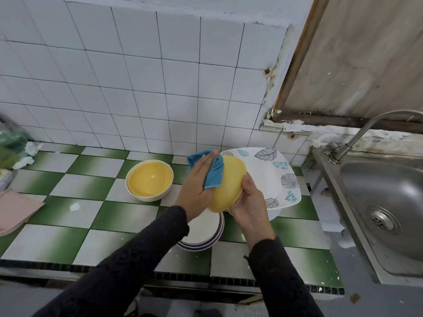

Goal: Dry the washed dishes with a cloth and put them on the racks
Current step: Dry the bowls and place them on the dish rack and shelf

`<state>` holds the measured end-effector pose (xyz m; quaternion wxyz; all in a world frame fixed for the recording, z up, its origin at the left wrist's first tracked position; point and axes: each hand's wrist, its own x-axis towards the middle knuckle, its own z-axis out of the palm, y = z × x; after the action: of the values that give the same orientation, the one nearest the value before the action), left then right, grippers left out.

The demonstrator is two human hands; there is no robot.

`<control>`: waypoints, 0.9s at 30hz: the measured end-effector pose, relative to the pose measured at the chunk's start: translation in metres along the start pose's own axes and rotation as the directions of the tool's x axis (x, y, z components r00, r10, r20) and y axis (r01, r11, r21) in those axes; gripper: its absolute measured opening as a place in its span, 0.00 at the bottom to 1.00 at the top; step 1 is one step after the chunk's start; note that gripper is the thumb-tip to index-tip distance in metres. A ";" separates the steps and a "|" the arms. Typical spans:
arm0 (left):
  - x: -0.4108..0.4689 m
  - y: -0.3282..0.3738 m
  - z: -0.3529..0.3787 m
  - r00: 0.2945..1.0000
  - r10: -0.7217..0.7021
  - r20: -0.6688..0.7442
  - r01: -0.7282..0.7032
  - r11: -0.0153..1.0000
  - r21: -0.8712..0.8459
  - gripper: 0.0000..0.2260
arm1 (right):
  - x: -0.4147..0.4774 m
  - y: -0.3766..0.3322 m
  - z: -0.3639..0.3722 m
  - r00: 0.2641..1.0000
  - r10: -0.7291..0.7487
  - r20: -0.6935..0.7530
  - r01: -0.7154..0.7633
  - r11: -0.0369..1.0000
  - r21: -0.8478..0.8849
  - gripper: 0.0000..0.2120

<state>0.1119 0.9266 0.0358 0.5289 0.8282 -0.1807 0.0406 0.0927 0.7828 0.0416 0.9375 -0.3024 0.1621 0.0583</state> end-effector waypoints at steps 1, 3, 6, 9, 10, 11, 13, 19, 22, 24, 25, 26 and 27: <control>0.002 -0.003 -0.003 1.000 -0.021 -0.017 0.019 0.997 -0.073 0.25 | -0.001 -0.001 0.000 1.000 0.001 0.004 -0.001 1.000 0.003 0.15; 0.006 -0.006 -0.011 0.988 -0.134 -0.080 0.117 0.974 -0.195 0.19 | -0.003 -0.005 0.000 1.000 -0.008 0.008 0.008 1.000 0.000 0.16; 0.012 -0.007 -0.020 0.904 -0.408 -0.130 0.343 0.871 -0.353 0.17 | -0.005 -0.011 -0.001 0.998 -0.050 -0.030 0.051 0.999 0.016 0.12; 0.010 -0.016 -0.024 0.798 -0.597 -0.076 0.474 0.701 -0.533 0.21 | -0.005 -0.015 -0.004 0.996 -0.069 -0.048 0.075 0.988 0.136 0.16; 0.006 -0.019 -0.025 0.752 -0.659 -0.014 0.525 0.610 -0.594 0.22 | -0.004 -0.016 -0.006 0.996 -0.073 -0.049 0.080 0.983 0.165 0.17; 0.002 -0.022 -0.026 0.702 -0.702 0.119 0.572 0.457 -0.681 0.23 | -0.003 -0.015 -0.009 0.996 -0.067 -0.053 0.075 0.980 0.186 0.17; -0.002 -0.026 -0.025 0.660 -0.686 0.308 0.565 0.182 -0.805 0.23 | 0.000 -0.012 -0.012 0.997 -0.027 -0.071 0.041 0.980 0.196 0.15; 0.002 0.006 -0.027 0.742 -0.630 0.229 0.431 0.187 -0.883 0.14 | 0.006 0.000 -0.022 0.993 0.029 -0.117 -0.030 1.000 -0.004 0.15; 0.005 0.023 -0.032 0.762 -0.608 0.223 0.436 0.228 -0.871 0.18 | 0.004 0.000 -0.020 0.985 0.051 -0.167 -0.075 0.987 -0.139 0.13; 0.006 0.030 -0.032 0.782 -0.579 0.231 0.449 0.267 -0.853 0.20 | 0.001 0.000 -0.020 0.994 -0.002 -0.112 -0.032 0.956 -0.293 0.23; 0.005 0.035 -0.031 0.792 -0.561 0.240 0.461 0.292 -0.838 0.22 | 0.000 0.001 -0.020 0.998 -0.038 -0.049 0.017 0.931 -0.364 0.31; 0.006 0.038 -0.028 0.803 -0.546 0.239 0.467 0.327 -0.822 0.22 | -0.001 0.002 -0.021 0.998 -0.054 0.020 0.057 0.915 -0.400 0.38; 0.006 0.043 -0.026 0.815 -0.522 0.251 0.469 0.341 -0.815 0.21 | -0.002 0.004 -0.021 0.995 -0.054 0.078 0.082 0.905 -0.417 0.44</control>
<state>0.1058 0.9319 0.0851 0.8541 0.4733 0.0972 -0.1925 0.0847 0.7733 0.0237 0.8567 -0.5004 0.1048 0.0687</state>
